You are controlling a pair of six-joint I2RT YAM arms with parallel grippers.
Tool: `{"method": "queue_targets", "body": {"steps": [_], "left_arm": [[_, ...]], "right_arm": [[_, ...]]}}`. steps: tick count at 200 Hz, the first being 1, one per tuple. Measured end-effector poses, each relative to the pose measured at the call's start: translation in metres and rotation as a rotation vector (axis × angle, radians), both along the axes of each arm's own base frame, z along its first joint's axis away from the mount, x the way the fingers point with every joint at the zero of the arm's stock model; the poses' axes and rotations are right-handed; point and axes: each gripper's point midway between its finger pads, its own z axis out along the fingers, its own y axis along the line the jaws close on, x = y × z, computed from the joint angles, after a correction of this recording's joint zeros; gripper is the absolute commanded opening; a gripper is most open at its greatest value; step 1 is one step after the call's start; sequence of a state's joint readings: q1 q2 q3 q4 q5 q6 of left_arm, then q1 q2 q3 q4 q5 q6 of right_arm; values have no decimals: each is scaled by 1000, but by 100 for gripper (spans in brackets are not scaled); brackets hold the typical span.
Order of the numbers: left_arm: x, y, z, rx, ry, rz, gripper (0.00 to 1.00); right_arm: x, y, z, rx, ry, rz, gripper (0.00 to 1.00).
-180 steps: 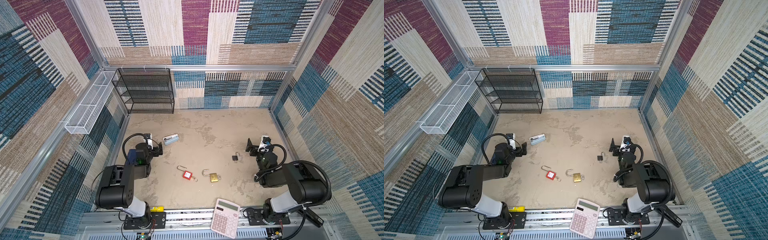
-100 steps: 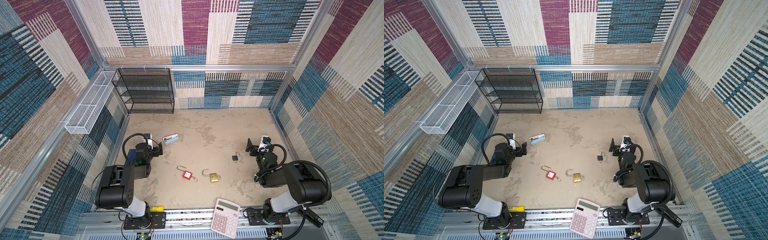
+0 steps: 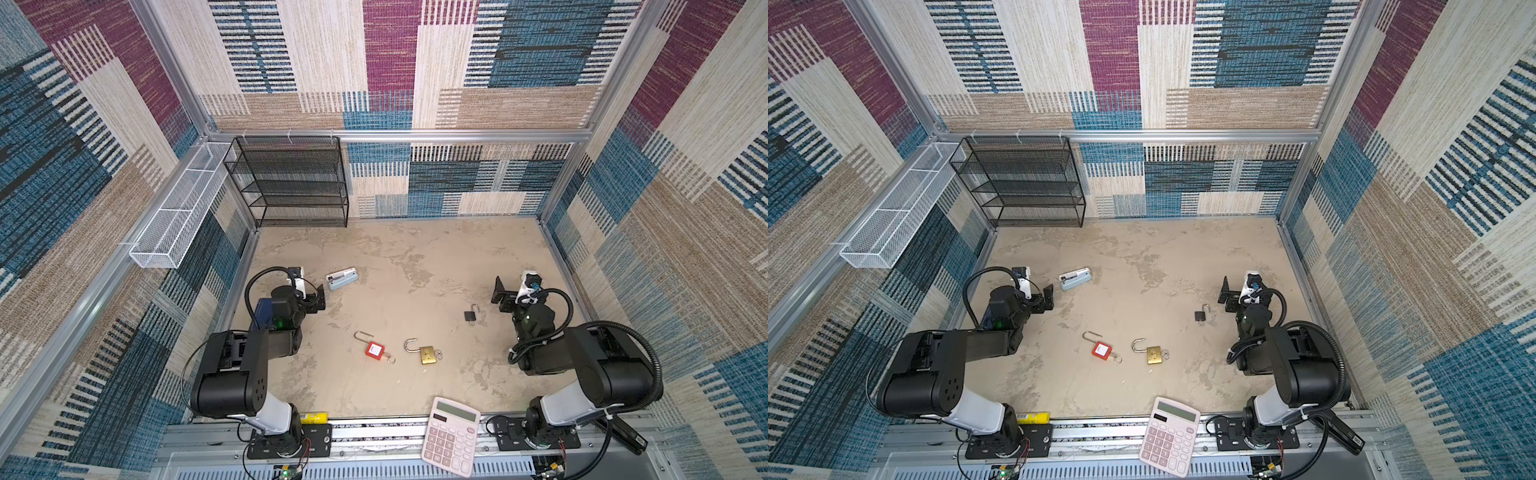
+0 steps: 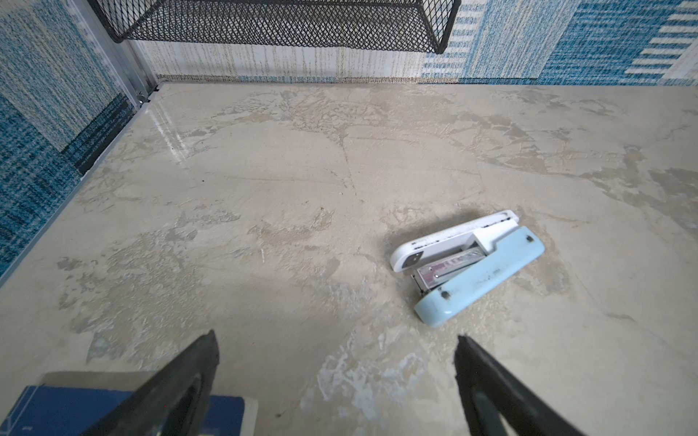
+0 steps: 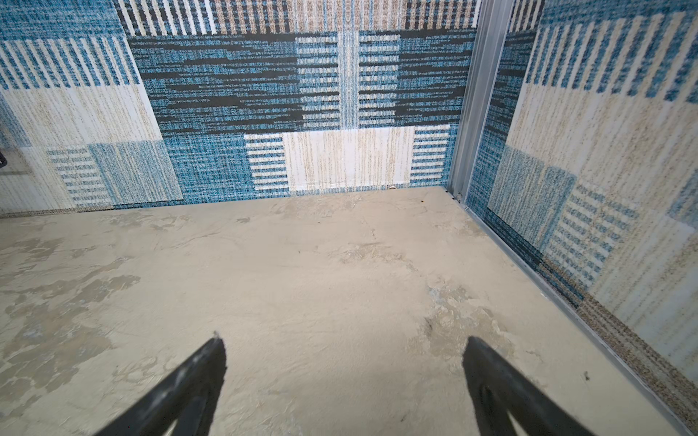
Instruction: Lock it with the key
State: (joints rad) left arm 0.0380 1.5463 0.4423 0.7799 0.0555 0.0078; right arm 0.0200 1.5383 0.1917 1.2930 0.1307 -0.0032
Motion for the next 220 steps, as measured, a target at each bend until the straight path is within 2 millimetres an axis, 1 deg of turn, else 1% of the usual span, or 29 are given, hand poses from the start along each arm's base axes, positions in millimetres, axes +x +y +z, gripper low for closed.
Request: {"method": "queue_targets", "body": {"steps": [90,103,112,124,133,146,154,165,180,191,203,212,220], "left_arm": [[0,0,0,0,0,1,99],[0,0,0,0,0,1,99],[0,1,0,0,0,2,99],[-1,5,2,9,-3,32,99],[-2,10,8,16,-11,62,97],[-3,14,17,26,-28,87,96],[-3,15,23,36,-34,103,96],[-4,11,36,41,-45,100,96],[-4,8,64,44,-73,106,94],[-4,10,84,26,-83,121,92],[-3,9,101,0,-85,129,90],[-3,7,110,-29,-67,127,89],[-3,4,114,-56,-39,125,88]], "right_arm": [[0,-1,0,0,0,1,99],[3,0,3,1,3,11,99],[8,0,10,1,-1,10,99],[21,0,26,4,-5,7,99],[31,0,45,4,-24,7,99],[33,1,63,5,-42,14,99],[32,4,68,5,-36,28,99],[33,9,72,7,-12,58,99],[37,19,80,14,20,107,99],[38,32,84,21,48,158,99],[33,53,87,23,78,223,99],[26,74,87,22,99,287,99],[17,97,88,17,114,359,99]]}}
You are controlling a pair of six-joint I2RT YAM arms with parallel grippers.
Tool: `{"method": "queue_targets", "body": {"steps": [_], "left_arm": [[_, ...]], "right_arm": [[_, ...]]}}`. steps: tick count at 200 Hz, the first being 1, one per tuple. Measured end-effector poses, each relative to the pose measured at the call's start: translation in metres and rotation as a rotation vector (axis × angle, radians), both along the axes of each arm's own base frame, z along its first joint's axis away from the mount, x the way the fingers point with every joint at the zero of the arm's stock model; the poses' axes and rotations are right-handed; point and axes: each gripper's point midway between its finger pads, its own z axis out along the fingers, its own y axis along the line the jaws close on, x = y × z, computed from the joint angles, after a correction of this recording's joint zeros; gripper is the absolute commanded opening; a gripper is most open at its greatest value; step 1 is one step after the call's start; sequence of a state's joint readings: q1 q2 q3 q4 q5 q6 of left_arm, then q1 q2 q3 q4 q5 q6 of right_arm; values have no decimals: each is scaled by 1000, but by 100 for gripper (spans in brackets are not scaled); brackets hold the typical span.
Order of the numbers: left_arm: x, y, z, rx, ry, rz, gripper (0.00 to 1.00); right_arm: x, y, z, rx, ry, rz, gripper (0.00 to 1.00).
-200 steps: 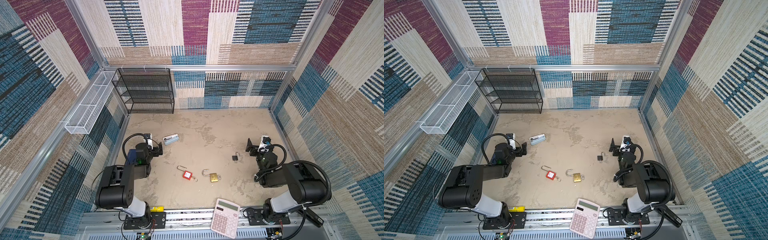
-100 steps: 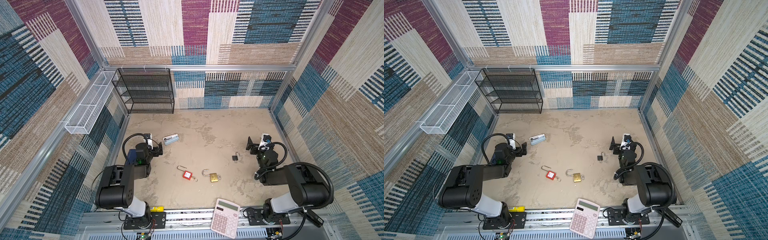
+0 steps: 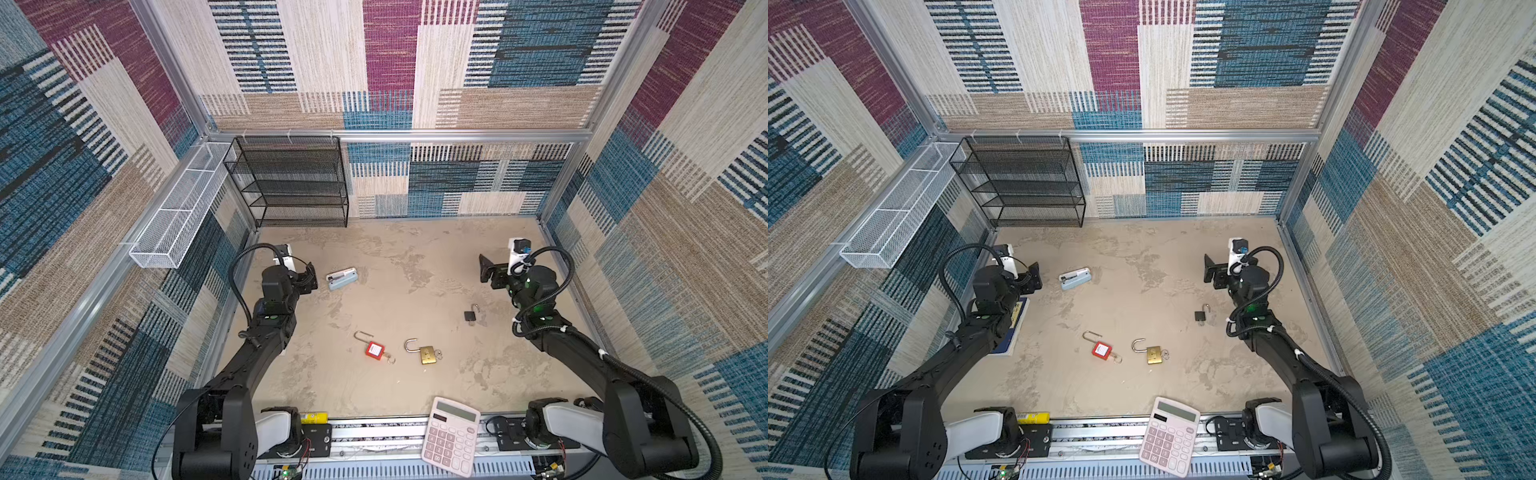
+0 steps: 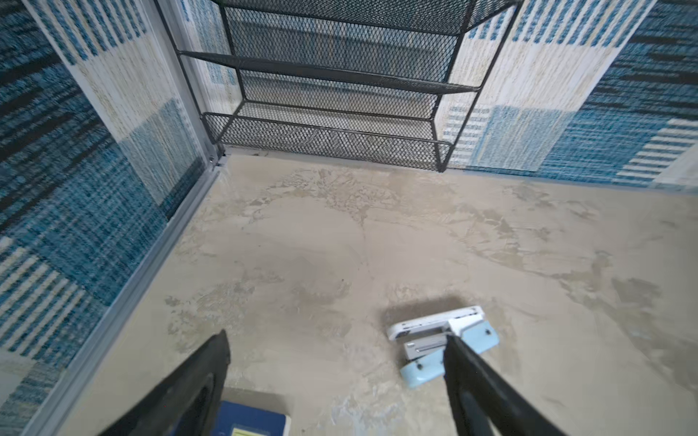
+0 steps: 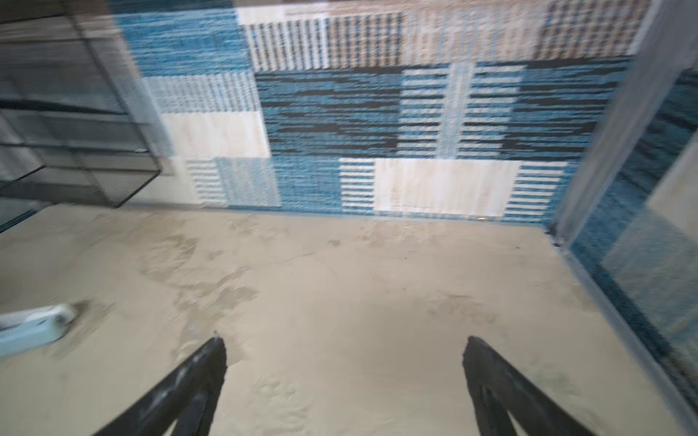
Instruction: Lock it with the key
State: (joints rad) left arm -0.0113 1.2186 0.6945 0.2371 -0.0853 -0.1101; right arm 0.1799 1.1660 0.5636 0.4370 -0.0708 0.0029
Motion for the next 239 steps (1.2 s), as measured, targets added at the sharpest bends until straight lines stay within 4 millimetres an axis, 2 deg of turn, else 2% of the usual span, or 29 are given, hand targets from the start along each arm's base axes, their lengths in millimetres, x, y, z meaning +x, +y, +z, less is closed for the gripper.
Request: {"method": "queue_targets", "body": {"steps": [28,63,83,107,136,187,239], "left_arm": [[-9,-20,-7,-112,133,-60,86],[-31,-49,-20,-213,270,-168,85],[-41,-58,-18,-242,304,-209,85],[-47,-63,-13,-260,333,-233,85],[-54,-70,-18,-284,388,-259,85],[-70,-80,-39,-364,482,-281,84],[-88,-90,-52,-472,533,-277,84]], "right_arm": [[-41,83,0,-12,31,278,99],[-88,164,-14,-59,75,555,99],[-111,204,-30,-124,113,694,100],[-136,241,-57,-226,161,829,99],[-160,272,-90,-339,221,956,96],[-158,299,-131,-436,310,1016,84],[-161,306,-168,-516,404,1056,82]]}}
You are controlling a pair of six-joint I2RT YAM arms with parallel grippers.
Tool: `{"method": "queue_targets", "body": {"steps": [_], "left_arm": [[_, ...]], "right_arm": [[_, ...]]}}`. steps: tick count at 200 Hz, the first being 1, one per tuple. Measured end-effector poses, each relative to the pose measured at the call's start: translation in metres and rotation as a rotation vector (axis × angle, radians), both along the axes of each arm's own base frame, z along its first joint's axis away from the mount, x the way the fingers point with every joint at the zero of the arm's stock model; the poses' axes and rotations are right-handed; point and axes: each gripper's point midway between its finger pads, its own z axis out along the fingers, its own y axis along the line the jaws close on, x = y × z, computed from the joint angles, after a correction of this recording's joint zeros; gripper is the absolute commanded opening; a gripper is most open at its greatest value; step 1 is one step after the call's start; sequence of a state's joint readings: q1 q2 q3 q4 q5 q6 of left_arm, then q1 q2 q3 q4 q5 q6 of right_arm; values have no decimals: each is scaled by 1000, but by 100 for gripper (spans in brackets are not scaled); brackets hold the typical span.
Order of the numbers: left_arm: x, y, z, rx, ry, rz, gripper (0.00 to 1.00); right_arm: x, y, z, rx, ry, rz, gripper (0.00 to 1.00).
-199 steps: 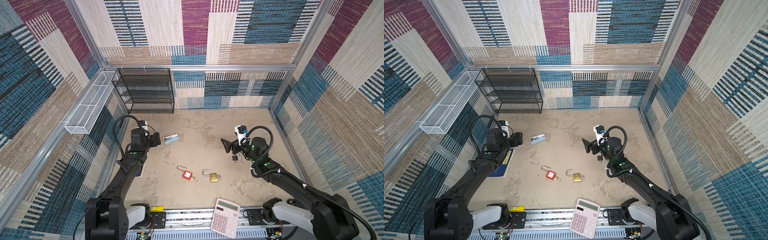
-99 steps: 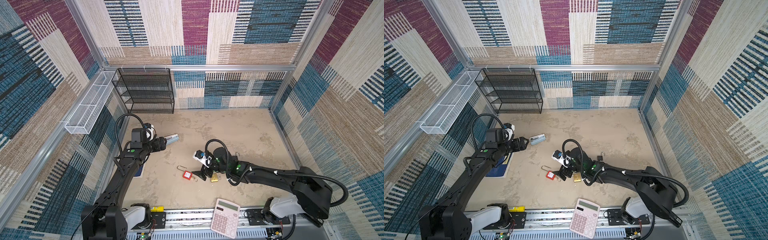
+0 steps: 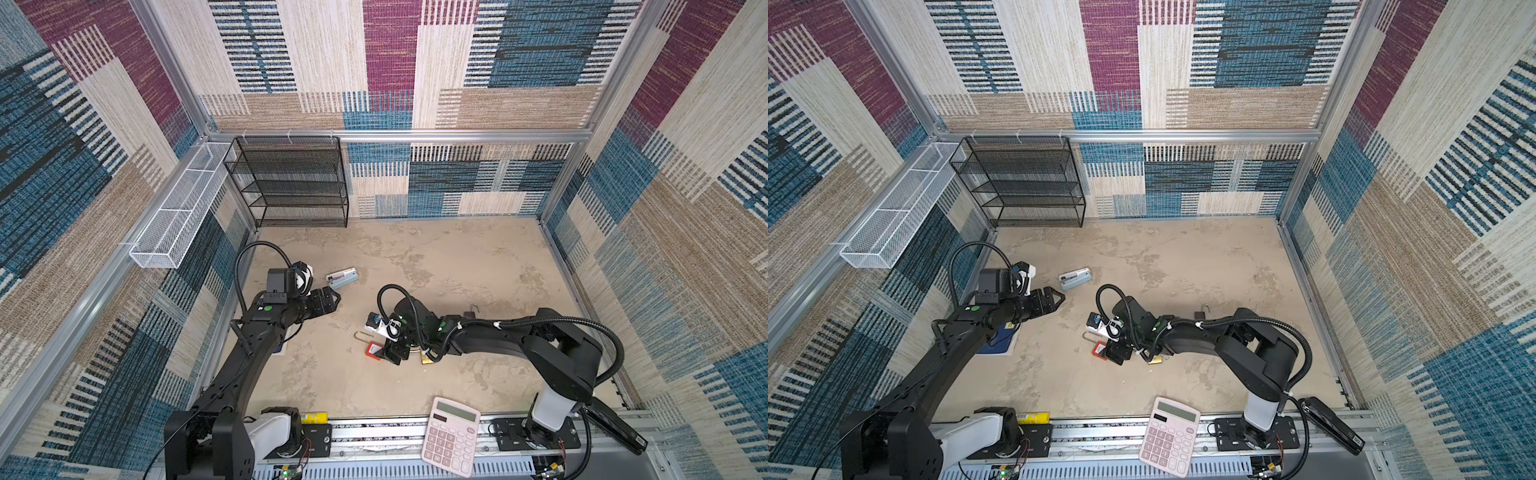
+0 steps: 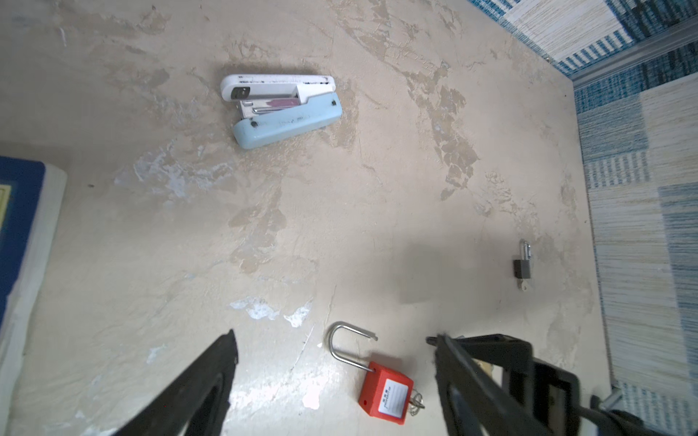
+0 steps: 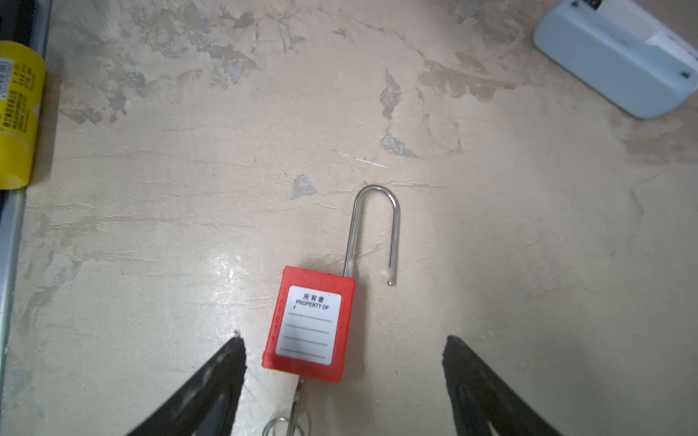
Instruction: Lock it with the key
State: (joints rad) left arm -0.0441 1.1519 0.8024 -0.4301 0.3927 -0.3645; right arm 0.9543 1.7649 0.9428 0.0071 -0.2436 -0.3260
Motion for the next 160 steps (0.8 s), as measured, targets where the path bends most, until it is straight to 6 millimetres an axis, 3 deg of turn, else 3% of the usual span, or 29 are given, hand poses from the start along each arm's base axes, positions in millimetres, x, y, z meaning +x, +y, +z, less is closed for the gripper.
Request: {"method": "queue_targets", "body": {"steps": [82,160], "left_arm": [[-16,-6,-5,-83,27,30,83],[-30,-7,-3,-122,9,53,78]], "right_arm": [[-6,13,-32,-86,29,33,64],[-8,3,-34,-95,-3,35,34]]}}
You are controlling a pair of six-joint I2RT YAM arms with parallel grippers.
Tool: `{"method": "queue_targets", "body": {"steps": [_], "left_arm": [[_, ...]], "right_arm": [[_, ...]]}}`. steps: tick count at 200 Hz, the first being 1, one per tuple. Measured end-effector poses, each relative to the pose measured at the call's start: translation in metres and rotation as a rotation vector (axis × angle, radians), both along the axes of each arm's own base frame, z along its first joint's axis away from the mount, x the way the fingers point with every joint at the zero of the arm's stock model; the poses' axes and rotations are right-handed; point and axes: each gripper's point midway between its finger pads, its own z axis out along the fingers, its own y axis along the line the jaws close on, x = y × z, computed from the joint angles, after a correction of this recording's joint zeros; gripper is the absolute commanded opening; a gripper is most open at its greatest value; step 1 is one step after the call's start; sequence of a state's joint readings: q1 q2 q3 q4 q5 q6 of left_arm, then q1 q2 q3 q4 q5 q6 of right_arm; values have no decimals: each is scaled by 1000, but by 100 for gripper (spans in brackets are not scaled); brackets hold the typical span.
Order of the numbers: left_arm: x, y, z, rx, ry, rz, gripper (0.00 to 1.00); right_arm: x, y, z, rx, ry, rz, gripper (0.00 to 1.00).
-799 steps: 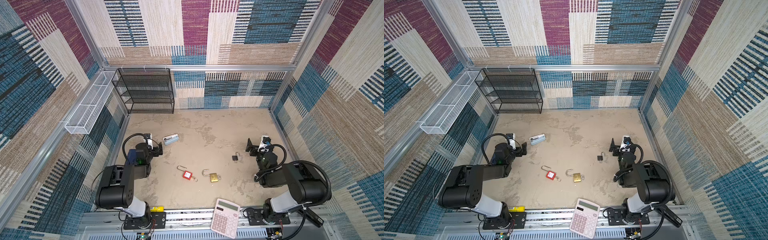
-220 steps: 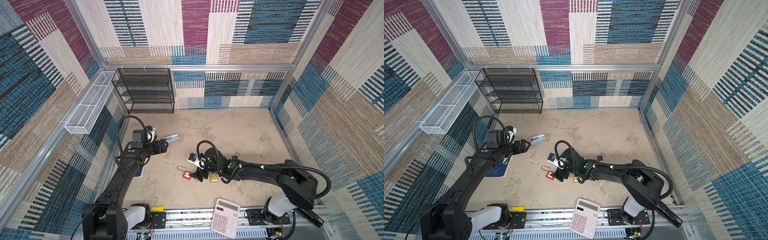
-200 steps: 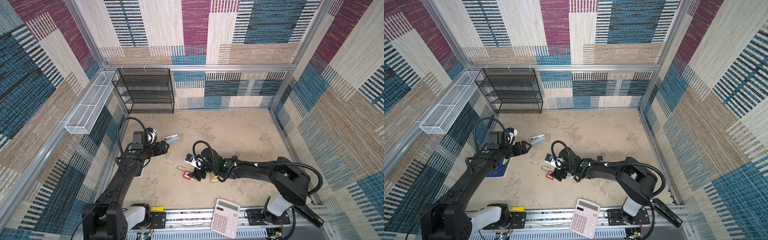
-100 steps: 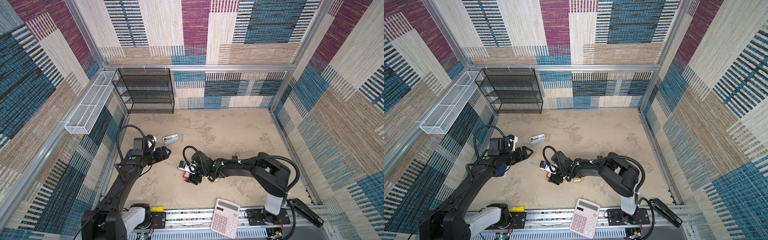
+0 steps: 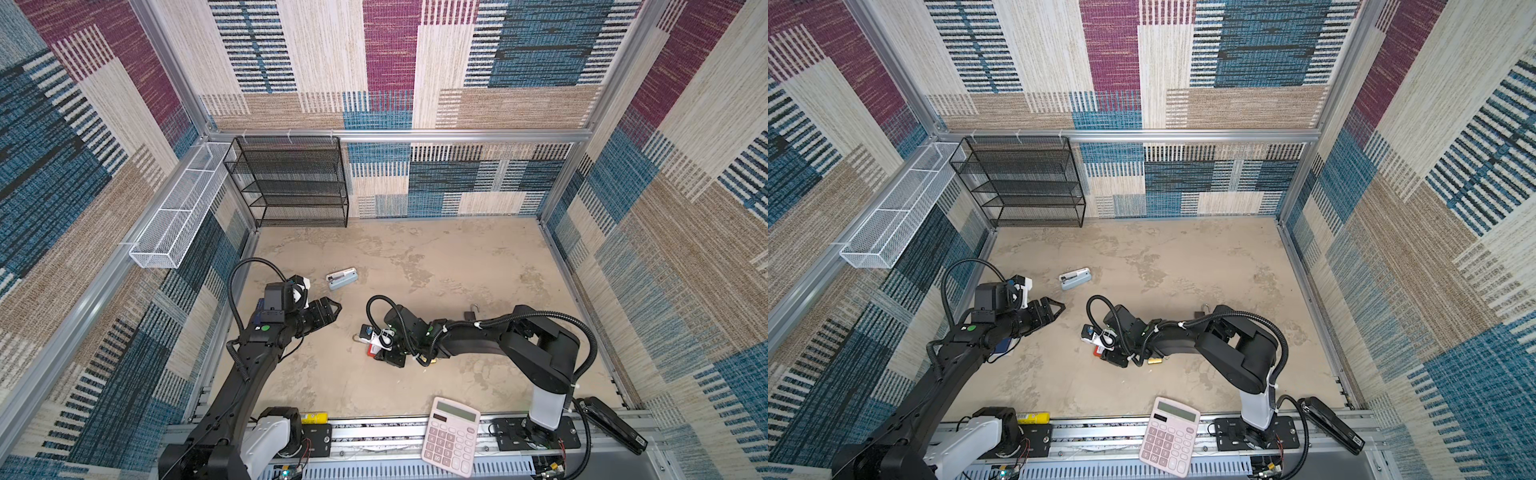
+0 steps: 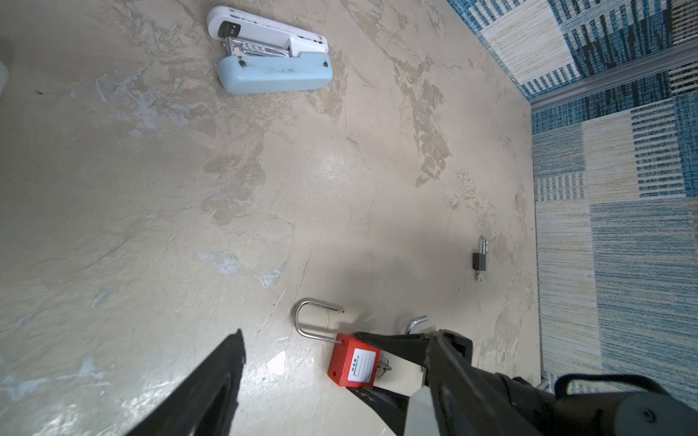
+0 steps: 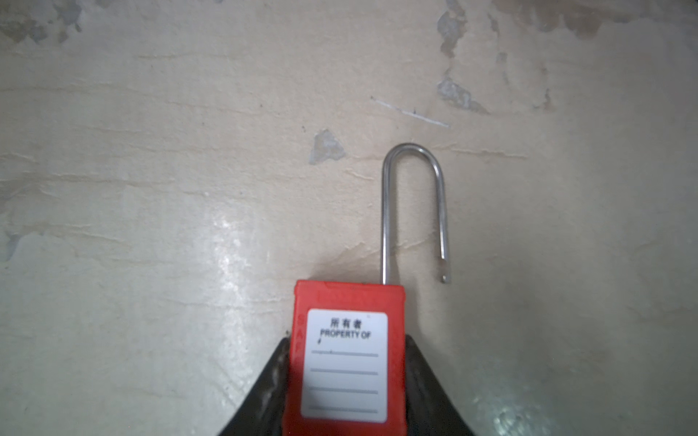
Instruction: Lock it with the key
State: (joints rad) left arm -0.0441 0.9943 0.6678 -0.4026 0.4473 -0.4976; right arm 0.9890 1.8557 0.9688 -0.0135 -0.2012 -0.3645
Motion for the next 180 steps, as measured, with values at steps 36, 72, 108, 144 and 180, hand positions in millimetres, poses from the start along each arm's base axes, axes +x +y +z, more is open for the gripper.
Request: {"method": "queue_targets", "body": {"steps": [36,72,108,144,180], "left_arm": [[-2,-2,9,-11,-59,-8,76],[-2,-23,28,-92,-127,-102,73],[-4,-55,58,-165,-215,-227,73],[-5,-87,90,-233,-302,-332,74],[0,-104,123,-268,-386,-395,74]], "right_arm": [[-1,-7,9,6,-30,-6,34],[13,-12,37,45,-105,-29,34],[57,-23,95,124,-232,-131,35],[88,-33,158,195,-370,-178,36],[106,-51,219,244,-491,-197,36]]}}
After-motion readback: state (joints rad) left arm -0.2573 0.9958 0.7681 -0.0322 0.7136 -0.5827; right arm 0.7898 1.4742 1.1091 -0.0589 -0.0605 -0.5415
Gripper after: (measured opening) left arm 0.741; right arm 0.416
